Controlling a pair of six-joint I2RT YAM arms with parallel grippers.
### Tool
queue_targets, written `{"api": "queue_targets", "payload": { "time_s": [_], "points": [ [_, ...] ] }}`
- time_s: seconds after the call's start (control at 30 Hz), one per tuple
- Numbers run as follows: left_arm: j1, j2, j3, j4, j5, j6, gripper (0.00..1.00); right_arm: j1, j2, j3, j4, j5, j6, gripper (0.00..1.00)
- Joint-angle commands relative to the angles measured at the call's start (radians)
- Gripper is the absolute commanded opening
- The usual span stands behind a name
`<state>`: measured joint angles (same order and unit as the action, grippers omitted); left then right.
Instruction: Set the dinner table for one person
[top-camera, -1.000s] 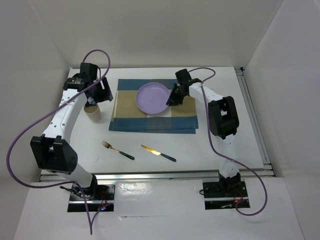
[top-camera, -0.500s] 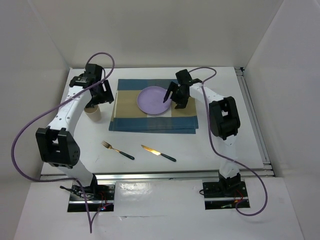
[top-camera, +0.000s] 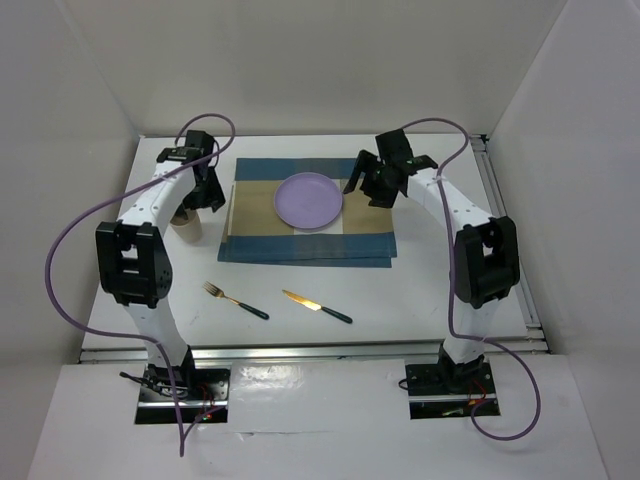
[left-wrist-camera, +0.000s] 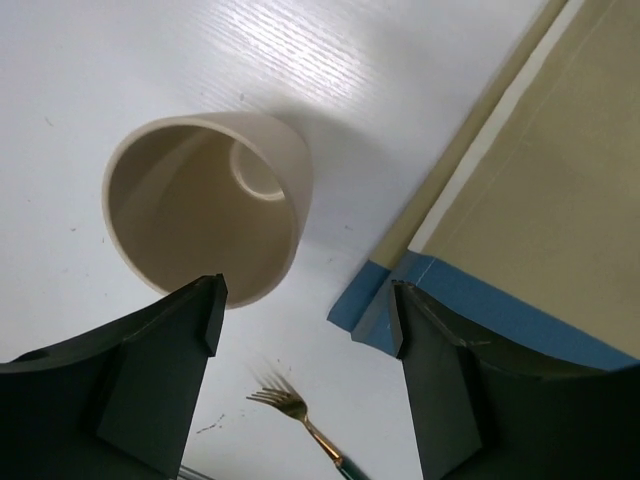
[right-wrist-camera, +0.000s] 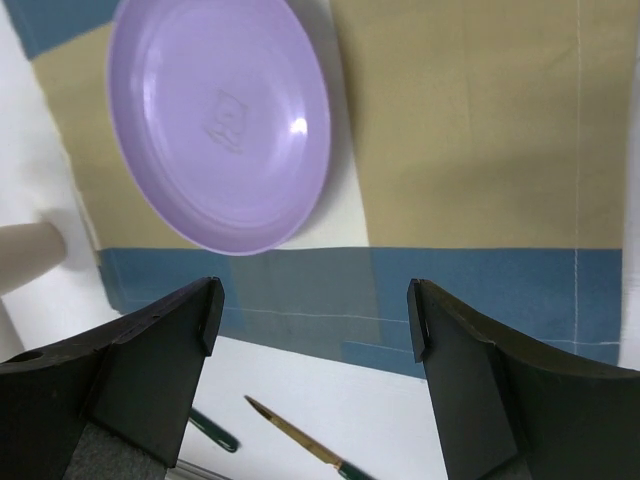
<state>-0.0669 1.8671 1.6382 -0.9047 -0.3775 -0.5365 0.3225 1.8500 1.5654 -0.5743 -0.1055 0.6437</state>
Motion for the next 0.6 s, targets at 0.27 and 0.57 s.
{"api": "queue_targets", "payload": {
  "time_s": [0.27, 0.57],
  "points": [
    [0.024, 0.021, -0.009, 0.04, 0.012, -0.042, 0.53, 0.0, -0.095, -0.096, -0.013, 0.029, -0.027, 0.85],
    [0.024, -0.039, -0.009, 0.058, 0.075, -0.002, 0.03, 0.0, -0.136, -0.105, -0.032, 0.049, -0.027, 0.84]
  ]
}}
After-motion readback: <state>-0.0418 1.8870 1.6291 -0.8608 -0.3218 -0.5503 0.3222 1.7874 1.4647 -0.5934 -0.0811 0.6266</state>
